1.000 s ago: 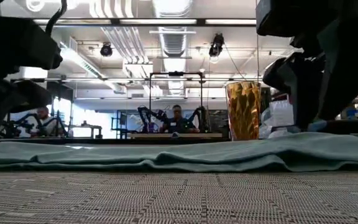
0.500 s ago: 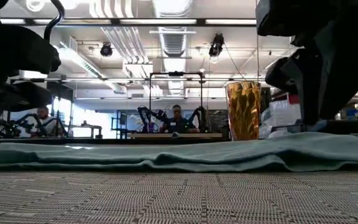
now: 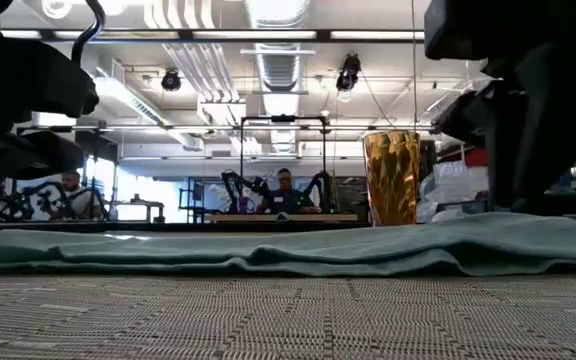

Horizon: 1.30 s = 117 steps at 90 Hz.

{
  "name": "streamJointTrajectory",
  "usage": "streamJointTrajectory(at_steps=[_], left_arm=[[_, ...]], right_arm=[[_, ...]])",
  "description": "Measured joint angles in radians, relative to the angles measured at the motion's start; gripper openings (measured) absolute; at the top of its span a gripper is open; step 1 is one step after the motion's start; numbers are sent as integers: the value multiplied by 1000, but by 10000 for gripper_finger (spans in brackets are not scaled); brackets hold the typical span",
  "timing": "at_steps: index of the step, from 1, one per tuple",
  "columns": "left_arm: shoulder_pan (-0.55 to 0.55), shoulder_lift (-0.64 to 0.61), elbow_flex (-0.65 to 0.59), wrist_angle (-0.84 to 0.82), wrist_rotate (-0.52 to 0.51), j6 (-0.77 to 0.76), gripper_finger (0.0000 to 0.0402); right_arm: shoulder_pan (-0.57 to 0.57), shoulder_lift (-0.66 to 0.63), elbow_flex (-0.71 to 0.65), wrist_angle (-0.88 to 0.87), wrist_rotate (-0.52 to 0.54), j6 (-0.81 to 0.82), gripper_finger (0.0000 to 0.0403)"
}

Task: Set table place
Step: Fold the blue table napkin

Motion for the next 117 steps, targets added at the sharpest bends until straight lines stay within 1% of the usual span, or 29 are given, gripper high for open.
streamJointTrajectory(at_steps=[19, 27, 36, 53, 71, 90, 96, 105, 117], left_arm=[[0, 0, -1, 4, -1, 0, 1], [0, 0, -1, 4, -1, 0, 2], [0, 0, -2, 4, -2, 0, 1], [0, 0, -2, 4, -2, 0, 1], [0, 0, -2, 4, -2, 0, 1], [0, 0, -2, 4, -2, 0, 1], [0, 0, -2, 4, -2, 0, 1], [0, -2, -2, 1, -2, -10, 1], [0, -24, 22, -39, -1, -32, 1]], right_arm=[[6, 70, 0, 4, -8, -12, 158], [6, 84, 0, 2, -6, 5, 168], [6, 89, 0, -4, 23, 24, 166], [6, 89, 7, -77, 43, 25, 134], [6, 83, 13, -150, 44, 10, 74], [6, 82, 13, -162, 43, -7, 10], [6, 82, 18, -168, 41, -15, 3], [6, 79, 34, -185, 29, -16, 3], [8, 65, 57, -207, 7, -28, 1]])
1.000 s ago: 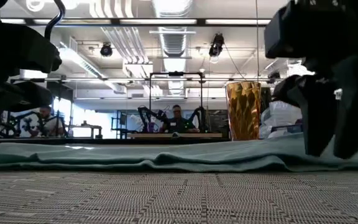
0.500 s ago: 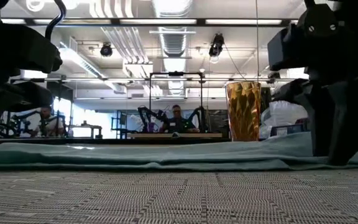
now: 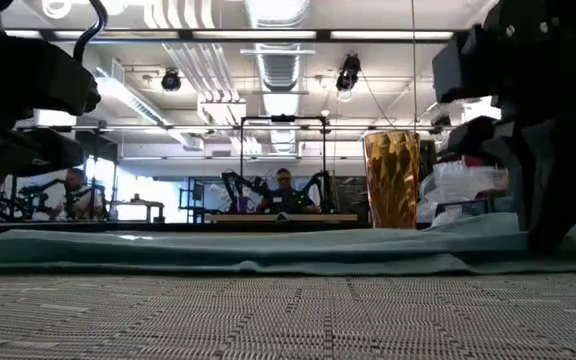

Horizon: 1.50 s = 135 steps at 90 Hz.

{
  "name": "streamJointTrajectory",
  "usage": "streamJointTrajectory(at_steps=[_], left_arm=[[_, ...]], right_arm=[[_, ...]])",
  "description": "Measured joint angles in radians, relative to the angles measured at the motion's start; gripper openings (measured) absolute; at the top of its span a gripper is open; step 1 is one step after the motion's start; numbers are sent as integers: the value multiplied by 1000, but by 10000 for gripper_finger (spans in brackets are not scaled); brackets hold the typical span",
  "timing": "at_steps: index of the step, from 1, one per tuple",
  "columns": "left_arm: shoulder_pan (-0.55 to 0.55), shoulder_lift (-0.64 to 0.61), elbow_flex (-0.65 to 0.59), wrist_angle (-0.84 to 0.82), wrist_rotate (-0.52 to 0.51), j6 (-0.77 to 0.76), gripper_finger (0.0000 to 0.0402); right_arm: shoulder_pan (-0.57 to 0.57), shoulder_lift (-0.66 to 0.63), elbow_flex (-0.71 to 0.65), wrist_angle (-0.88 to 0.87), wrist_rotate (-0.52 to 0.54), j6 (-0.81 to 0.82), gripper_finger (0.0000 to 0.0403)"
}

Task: Set table place
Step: Fold the blue table napkin

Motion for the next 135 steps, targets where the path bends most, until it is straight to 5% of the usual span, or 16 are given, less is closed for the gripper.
streamJointTrajectory(at_steps=[78, 106, 122, 135], left_arm=[[-68, -36, 21, -61, -64, 6, 10], [-66, -46, 35, -183, -22, -34, 95], [-65, -79, 119, -261, -26, -47, 135], [-65, -104, 133, -252, -196, -47, 149]], right_arm=[[31, -8, 14, 3, -46, 37, 7], [32, -8, 31, -18, -103, 44, 98], [28, -9, 137, -186, -124, -8, 155], [16, -11, 180, -217, -52, -79, 181]])
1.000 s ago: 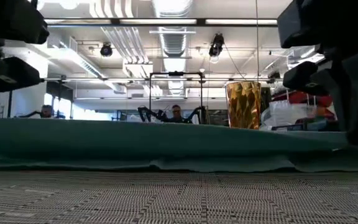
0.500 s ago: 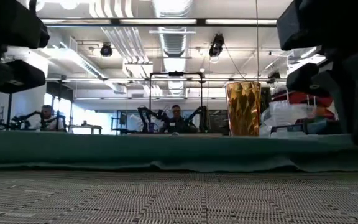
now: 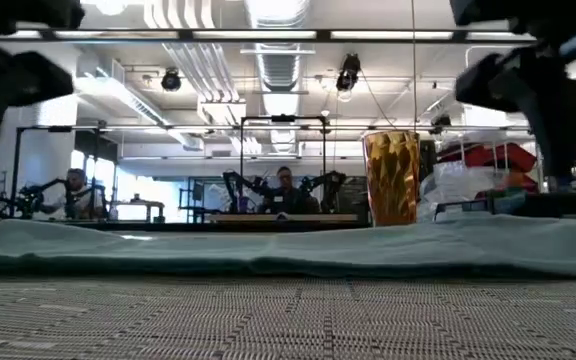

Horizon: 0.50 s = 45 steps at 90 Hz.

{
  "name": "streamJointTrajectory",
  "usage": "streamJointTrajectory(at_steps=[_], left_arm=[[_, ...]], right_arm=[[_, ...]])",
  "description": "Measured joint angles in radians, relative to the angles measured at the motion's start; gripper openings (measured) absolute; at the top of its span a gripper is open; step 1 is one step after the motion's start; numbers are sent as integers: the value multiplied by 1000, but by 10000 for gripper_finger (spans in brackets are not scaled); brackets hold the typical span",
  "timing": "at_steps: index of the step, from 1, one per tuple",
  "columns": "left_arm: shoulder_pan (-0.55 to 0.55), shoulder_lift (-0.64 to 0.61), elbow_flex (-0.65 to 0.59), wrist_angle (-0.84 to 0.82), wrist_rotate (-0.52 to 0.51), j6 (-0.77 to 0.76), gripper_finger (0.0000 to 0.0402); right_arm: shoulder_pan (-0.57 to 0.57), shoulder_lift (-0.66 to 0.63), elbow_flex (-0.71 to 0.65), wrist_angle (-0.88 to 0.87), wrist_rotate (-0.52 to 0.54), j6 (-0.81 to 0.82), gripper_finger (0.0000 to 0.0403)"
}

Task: Set table place
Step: Fold the blue table napkin

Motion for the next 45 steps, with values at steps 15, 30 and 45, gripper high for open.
streamJointTrajectory(at_steps=[15, 30, 45], left_arm=[[36, -1, -75, 106, -108, -29, 144], [93, -1, -199, 304, -8, -20, 125], [104, -1, -299, 345, -3, -24, 114]], right_arm=[[-40, 0, -47, 54, 112, -42, 187], [-89, 0, -131, 164, 49, -25, 183], [-96, 0, -189, 238, 27, 40, 176]])
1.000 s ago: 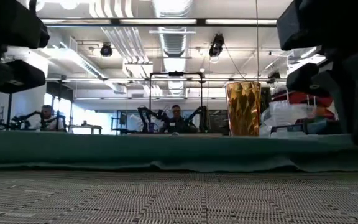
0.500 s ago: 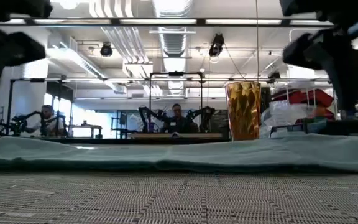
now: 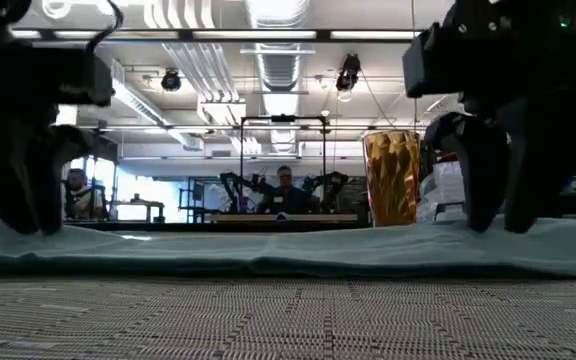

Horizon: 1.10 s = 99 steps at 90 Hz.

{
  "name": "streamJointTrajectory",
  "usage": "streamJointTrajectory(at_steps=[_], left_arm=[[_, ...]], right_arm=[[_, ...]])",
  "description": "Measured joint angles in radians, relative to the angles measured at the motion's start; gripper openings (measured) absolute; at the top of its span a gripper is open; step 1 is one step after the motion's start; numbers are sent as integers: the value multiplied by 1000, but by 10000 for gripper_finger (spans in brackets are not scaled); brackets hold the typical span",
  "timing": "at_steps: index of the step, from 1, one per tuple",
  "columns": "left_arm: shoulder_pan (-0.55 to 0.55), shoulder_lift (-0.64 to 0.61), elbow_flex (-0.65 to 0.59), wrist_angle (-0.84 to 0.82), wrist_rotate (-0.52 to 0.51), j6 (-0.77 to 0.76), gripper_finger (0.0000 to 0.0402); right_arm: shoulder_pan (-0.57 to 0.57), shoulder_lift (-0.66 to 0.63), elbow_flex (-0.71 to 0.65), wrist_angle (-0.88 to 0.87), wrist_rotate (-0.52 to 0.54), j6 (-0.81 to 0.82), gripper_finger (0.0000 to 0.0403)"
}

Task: Set table place
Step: Fold the blue table napkin

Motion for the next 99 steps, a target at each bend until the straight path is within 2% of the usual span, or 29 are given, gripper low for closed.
streamJointTrajectory(at_steps=[9, 30, 50, 64, 70, 84, 99], left_arm=[[0, -12, -38, -12, 29, -42, 115], [-2, -124, -61, -238, 50, -131, 114], [0, -278, -52, -239, 22, -168, 114], [-2, -326, -50, -144, -19, -159, 114], [-2, -323, -60, -69, -39, -127, 114], [0, -272, -87, 60, -62, -77, 114], [15, -189, -58, 100, -66, -67, 114]], right_arm=[[1, 0, -22, -7, 0, 59, 171], [11, 0, -26, -14, -50, 95, 161], [10, -19, 17, -67, -54, 128, 159], [10, -82, 22, -100, -51, 213, 175], [10, -106, 12, -93, -15, 229, 184], [15, -115, -23, -89, 26, 261, 202], [22, -115, -81, -64, 23, 371, 217]])
